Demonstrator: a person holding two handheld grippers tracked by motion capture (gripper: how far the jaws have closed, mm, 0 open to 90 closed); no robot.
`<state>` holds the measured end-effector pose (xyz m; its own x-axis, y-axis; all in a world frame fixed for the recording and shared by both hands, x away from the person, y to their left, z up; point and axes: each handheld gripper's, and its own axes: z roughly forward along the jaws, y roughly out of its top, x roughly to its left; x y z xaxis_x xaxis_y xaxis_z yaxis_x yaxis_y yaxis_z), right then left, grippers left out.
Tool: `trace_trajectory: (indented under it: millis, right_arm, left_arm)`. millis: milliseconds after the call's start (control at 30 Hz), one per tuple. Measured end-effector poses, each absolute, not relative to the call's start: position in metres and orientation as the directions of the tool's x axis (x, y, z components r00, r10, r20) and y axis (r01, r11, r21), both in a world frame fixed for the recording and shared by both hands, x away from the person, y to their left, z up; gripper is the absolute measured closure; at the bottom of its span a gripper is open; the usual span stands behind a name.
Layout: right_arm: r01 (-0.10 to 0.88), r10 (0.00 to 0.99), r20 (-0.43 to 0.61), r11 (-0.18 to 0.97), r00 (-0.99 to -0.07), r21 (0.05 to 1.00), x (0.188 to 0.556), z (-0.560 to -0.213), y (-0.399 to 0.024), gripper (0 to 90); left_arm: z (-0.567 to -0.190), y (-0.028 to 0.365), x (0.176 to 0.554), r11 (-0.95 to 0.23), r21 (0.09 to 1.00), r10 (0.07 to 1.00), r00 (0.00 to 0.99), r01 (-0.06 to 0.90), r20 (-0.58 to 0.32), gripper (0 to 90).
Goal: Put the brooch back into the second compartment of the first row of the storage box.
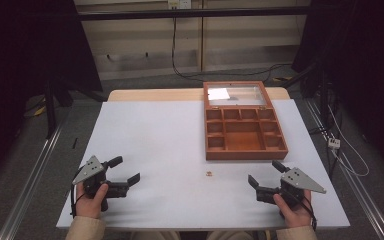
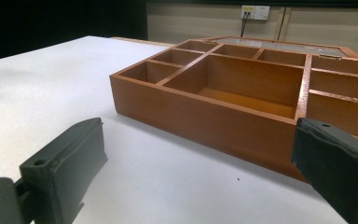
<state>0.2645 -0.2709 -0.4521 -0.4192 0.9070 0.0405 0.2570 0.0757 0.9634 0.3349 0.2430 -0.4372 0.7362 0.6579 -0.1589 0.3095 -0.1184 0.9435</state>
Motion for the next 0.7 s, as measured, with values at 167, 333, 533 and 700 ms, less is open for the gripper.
trace_trajectory:
  millis: [167, 333, 533, 700]
  right_arm:
    - [0.264, 0.902, 0.038, 0.086, -0.431, 0.961, 0.266, -0.452, -0.267, 2.8]
    - [0.276, 0.899, 0.028, 0.104, -0.437, 0.956, 0.268, -0.449, -0.264, 2.7]
    - [0.294, 0.89, 0.024, 0.125, -0.456, 0.948, 0.276, -0.441, -0.251, 2.8]
    - [0.308, 0.876, 0.034, 0.133, -0.481, 0.942, 0.284, -0.438, -0.239, 3.4]
  left_arm:
    - [-0.436, 0.245, 0.334, -0.117, 0.945, 0.662, 0.733, 0.305, -0.155, 3.9]
    - [-0.437, 0.244, 0.334, -0.118, 0.945, 0.66, 0.735, 0.306, -0.155, 3.8]
    - [-0.436, 0.245, 0.334, -0.114, 0.946, 0.662, 0.733, 0.302, -0.154, 3.9]
    - [-0.436, 0.245, 0.335, -0.114, 0.946, 0.662, 0.733, 0.302, -0.155, 3.9]
